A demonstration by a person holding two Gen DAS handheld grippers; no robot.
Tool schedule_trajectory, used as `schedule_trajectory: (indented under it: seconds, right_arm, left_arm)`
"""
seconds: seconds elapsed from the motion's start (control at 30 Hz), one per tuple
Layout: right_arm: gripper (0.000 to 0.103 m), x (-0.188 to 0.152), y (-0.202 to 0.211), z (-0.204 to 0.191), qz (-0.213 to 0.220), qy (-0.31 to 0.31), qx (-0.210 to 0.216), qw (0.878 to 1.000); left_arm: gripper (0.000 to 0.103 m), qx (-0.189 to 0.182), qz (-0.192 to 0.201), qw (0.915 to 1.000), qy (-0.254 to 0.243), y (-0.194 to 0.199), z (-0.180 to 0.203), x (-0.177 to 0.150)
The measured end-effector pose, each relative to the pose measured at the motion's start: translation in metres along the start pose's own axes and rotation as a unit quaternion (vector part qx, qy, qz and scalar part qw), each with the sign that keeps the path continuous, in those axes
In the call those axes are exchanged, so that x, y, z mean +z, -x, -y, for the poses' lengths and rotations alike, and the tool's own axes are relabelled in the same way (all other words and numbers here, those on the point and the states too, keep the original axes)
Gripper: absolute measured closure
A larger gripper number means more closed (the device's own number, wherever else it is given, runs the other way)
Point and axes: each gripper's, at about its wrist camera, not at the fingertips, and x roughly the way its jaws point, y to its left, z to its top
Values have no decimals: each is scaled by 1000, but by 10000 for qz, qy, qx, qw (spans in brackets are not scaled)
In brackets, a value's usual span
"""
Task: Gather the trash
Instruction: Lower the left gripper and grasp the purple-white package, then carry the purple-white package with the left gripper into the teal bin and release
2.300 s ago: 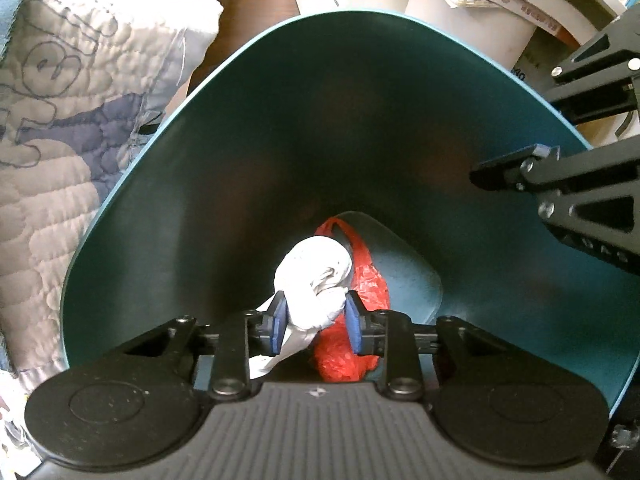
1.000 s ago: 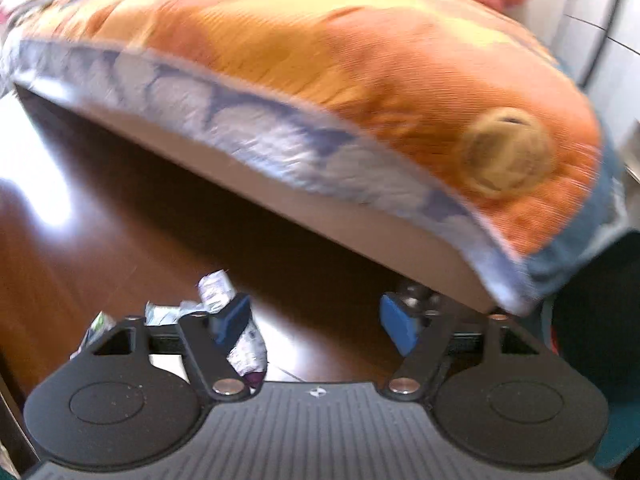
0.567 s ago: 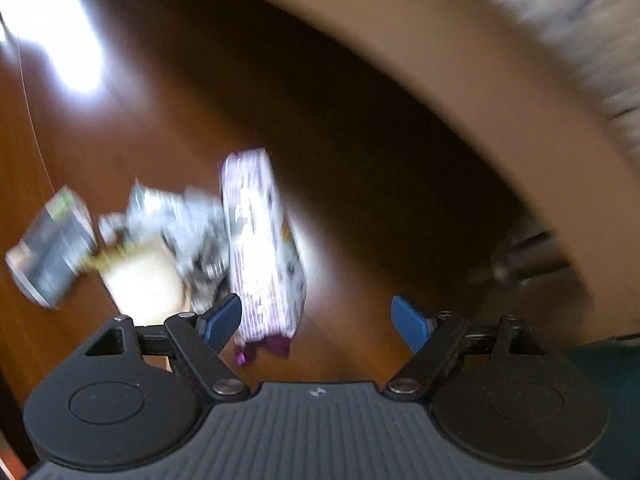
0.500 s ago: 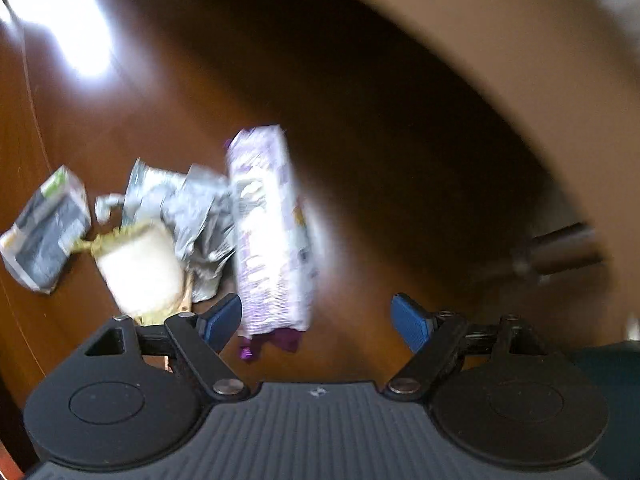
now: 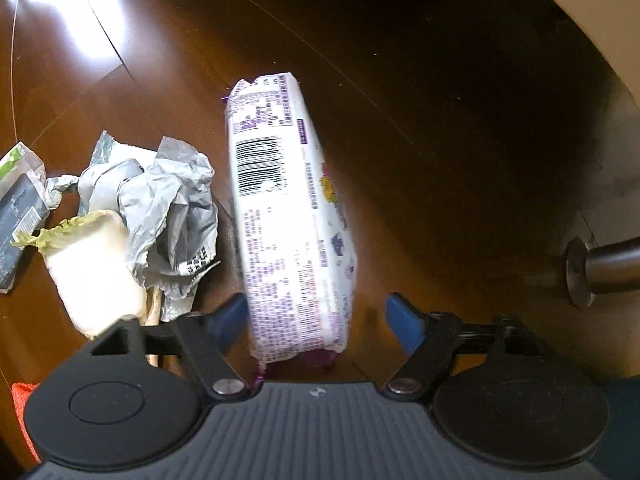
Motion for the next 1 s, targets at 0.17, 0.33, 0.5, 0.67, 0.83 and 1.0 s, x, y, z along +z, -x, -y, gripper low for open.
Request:
schedule_trajectory:
  seconds: [0.17,0.33,0.5,0.67,0.83,1.0]
  right_arm:
    - [96,0,0,0,36,18,-3,10000]
    - [96,-4,1,1,91,-25,10,10000]
    - [96,-6,2,3,143,-21,17,9999]
    - [96,-6,3,5,235,-32,69,9997]
    - [97,-6,6,6,391,23,129,9991]
    - [98,-4,5,9,520,38,206,9984]
  left_arm:
    - [59,47,70,10000,38,4,-5,-2]
    - [59,-153,213,9996,68,31,-10,-10]
    - [59,-452,235,9986,141,66,-15,-27]
    - [59,-706,424,9963,-247,128,0,-49]
    - [59,-985,911,9862,-966,202,24,-75]
    - [59,-1174,1534,9703,-1453,279,48,-103]
